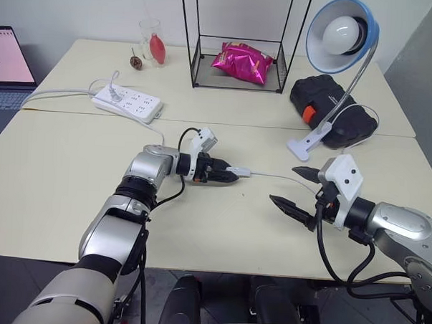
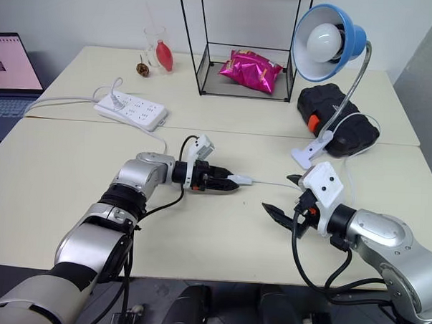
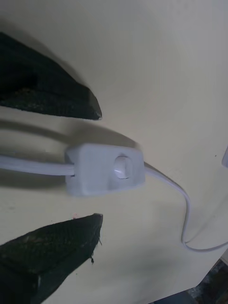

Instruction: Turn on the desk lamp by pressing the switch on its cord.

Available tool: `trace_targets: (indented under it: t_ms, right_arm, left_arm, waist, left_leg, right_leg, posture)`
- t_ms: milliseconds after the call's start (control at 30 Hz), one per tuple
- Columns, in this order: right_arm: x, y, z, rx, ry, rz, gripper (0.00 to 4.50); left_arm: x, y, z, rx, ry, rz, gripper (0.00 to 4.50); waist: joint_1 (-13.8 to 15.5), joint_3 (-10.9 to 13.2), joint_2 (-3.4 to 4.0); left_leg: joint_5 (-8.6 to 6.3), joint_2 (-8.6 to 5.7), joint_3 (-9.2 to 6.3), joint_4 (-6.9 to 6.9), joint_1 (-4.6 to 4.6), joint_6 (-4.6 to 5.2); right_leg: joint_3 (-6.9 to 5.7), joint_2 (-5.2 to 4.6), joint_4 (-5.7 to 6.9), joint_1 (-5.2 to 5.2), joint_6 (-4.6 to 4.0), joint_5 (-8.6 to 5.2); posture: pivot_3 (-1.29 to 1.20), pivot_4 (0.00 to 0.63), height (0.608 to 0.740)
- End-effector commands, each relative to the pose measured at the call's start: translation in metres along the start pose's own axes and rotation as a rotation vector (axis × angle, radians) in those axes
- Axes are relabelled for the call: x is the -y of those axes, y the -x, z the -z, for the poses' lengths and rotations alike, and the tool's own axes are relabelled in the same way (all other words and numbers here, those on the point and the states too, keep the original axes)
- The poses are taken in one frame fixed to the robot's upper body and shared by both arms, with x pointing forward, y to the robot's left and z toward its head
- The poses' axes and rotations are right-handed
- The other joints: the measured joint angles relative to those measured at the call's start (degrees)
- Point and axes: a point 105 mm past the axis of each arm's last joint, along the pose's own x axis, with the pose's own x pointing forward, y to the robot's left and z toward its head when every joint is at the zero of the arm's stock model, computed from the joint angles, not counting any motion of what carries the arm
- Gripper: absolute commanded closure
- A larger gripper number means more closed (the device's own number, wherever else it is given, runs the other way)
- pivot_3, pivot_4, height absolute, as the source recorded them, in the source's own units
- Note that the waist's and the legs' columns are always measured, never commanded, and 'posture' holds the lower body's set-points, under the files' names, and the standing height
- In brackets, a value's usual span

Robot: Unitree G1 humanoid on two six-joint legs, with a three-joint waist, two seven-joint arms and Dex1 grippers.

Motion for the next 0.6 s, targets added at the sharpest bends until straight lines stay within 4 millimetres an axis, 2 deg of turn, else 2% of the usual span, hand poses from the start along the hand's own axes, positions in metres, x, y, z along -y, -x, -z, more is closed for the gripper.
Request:
trace_targets:
  t_ms: [33,200,467,600]
  right_arm:
    - [-0.001,0.005,-0.012,0.034,0.043,0.006,0.0]
    - [0.0,0.005,-0.013,0.035,0.046,0.004,0.0]
    - [-0.001,0.005,-0.01,0.048,-0.006,0.009,0.0]
    - [-0.016,0.006,0.006,0.084,-0.219,-0.016,0.0]
  left_arm:
    - [0.003,-0.005,-0.003,-0.01,-0.064,0.018,2.28]
    - [0.003,-0.01,-0.003,-0.004,-0.128,0.007,3.4]
    - [0.004,-0.009,-0.006,0.036,-0.293,-0.039,3.4]
    - [0.016,-0.003,-0.027,0.182,-0.442,-0.108,3.4]
  waist:
    - [0.0,0.0,0.0]
    - [0.0,0.0,0.0]
    - [0.0,0.0,0.0]
    - [0.1,0.0,-0.01]
  left_leg:
    - [0.0,0.0,0.0,0.0,0.0,0.0]
    - [0.0,0.0,0.0,0.01,-0.01,0.0]
    - [0.0,0.0,0.0,0.01,-0.01,0.0]
    - [0.0,0.03,-0.06,-0.02,-0.01,0.0]
  right_leg:
    - [0.0,0.0,0.0,0.0,0.0,0.0]
    - [0.0,-0.01,0.0,0.0,0.0,0.0]
    - [0.01,-0.01,0.0,0.01,0.0,0.0]
    - [-0.01,-0.02,0.01,0.02,0.0,0.0]
  posture:
    - [0.0,0.15,0.74]
    - [0.0,0.15,0.74]
    - [0.0,0.15,0.74]
    - [0.0,0.15,0.74]
